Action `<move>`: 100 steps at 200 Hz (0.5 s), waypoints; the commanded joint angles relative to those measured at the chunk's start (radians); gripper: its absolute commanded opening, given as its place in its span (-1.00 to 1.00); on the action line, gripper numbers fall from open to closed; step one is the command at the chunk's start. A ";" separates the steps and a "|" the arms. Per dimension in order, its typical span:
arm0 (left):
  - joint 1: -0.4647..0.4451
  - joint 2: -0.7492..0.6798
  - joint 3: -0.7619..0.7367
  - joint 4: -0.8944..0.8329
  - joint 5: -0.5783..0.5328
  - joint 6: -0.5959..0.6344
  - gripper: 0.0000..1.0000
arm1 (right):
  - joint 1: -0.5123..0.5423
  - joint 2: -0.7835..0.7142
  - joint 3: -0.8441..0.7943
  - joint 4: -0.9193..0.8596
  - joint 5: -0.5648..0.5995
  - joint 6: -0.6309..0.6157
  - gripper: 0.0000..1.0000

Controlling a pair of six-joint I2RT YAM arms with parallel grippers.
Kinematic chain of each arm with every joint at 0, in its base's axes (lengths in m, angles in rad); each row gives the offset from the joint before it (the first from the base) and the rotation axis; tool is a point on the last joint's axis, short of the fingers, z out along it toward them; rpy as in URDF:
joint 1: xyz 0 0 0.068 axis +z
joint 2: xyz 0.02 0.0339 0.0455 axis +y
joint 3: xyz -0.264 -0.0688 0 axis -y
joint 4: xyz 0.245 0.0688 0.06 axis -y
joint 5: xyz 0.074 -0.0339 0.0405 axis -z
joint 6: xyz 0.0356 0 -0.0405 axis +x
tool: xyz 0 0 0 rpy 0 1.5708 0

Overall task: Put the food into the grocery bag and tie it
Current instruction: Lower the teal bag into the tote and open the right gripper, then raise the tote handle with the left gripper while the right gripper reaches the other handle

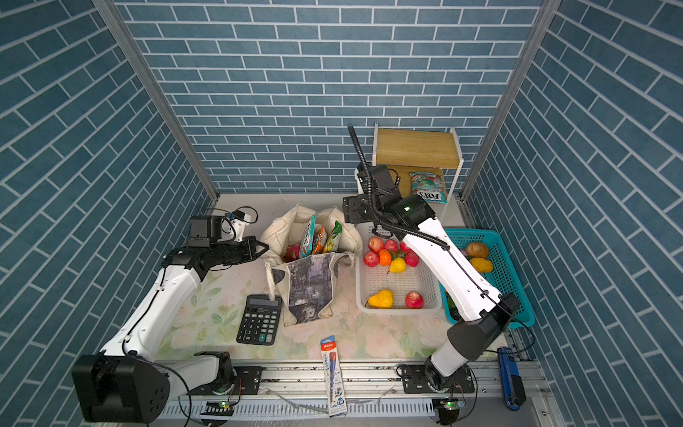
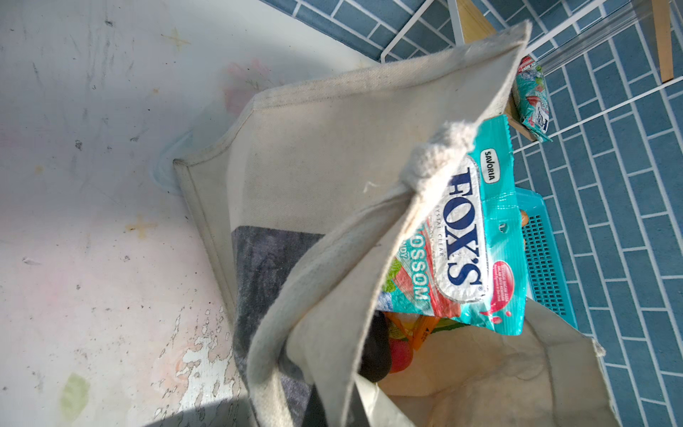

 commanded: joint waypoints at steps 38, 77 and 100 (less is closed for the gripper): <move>0.010 -0.011 -0.010 0.025 -0.006 0.008 -1.00 | -0.171 -0.119 -0.310 0.140 -0.081 0.158 0.32; 0.010 -0.009 -0.011 0.023 -0.011 0.008 -1.00 | -0.204 -0.091 -0.404 0.172 -0.156 0.196 0.28; 0.010 -0.001 -0.009 0.022 -0.009 0.009 -1.00 | -0.208 -0.066 -0.428 0.191 -0.185 0.208 0.27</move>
